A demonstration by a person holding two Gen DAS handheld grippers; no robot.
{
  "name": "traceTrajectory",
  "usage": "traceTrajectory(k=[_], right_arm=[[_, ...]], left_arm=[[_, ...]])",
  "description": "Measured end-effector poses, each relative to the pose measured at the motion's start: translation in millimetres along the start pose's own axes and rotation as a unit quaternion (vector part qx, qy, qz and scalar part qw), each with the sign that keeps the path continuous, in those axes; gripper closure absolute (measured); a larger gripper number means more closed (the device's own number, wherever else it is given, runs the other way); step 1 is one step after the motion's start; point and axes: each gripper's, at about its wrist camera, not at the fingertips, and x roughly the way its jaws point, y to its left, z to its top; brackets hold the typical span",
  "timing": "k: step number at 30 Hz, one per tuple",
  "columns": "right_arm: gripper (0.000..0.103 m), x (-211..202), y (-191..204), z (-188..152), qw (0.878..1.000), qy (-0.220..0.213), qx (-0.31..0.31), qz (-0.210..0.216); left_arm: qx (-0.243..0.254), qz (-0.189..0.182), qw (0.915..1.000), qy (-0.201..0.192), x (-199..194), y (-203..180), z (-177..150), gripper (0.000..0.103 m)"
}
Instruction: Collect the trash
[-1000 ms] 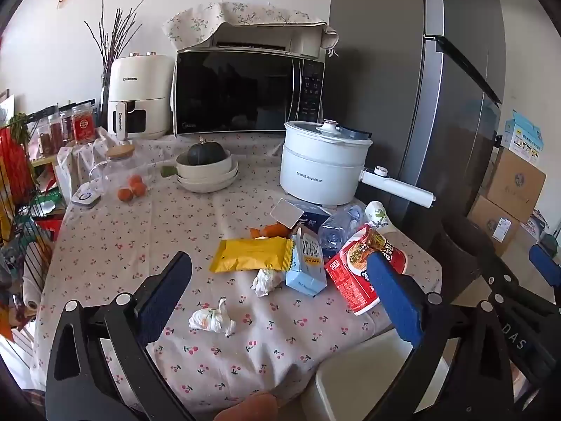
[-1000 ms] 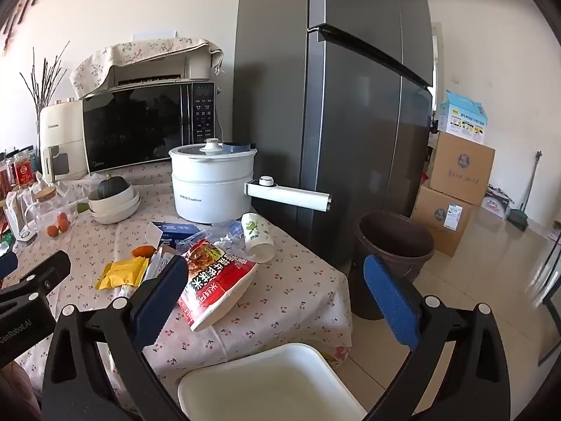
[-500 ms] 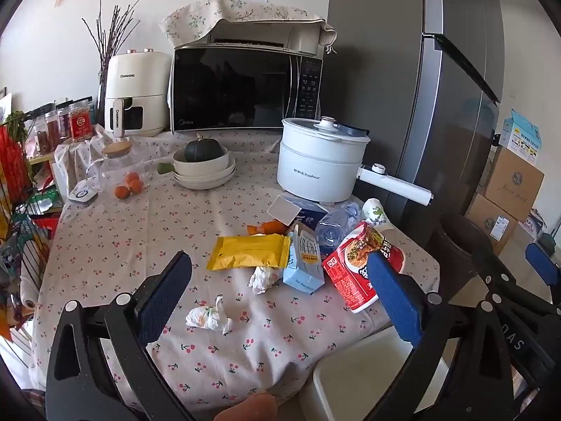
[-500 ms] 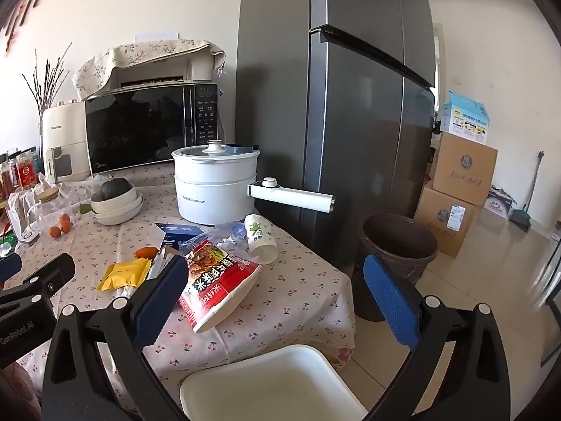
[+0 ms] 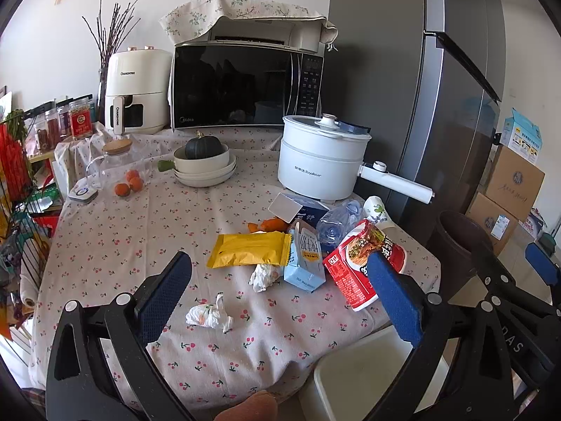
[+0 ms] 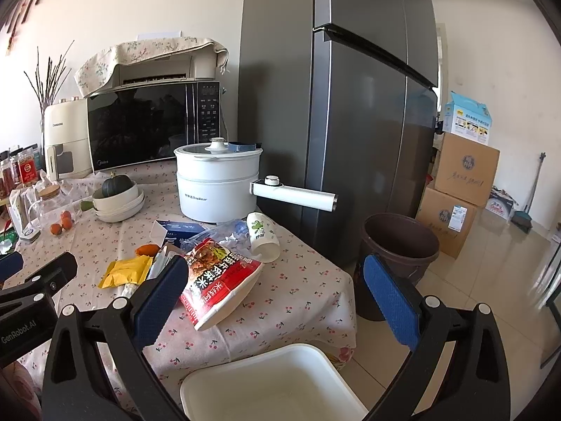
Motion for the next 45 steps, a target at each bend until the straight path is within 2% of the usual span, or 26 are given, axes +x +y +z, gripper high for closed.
traceTrajectory(k=[45], right_arm=[[0.006, 0.9, 2.3, -1.3, 1.0, 0.003, -0.001, 0.002]], left_arm=[[-0.007, 0.003, 0.9999, 0.007, 5.8, 6.6, -8.2, 0.007]])
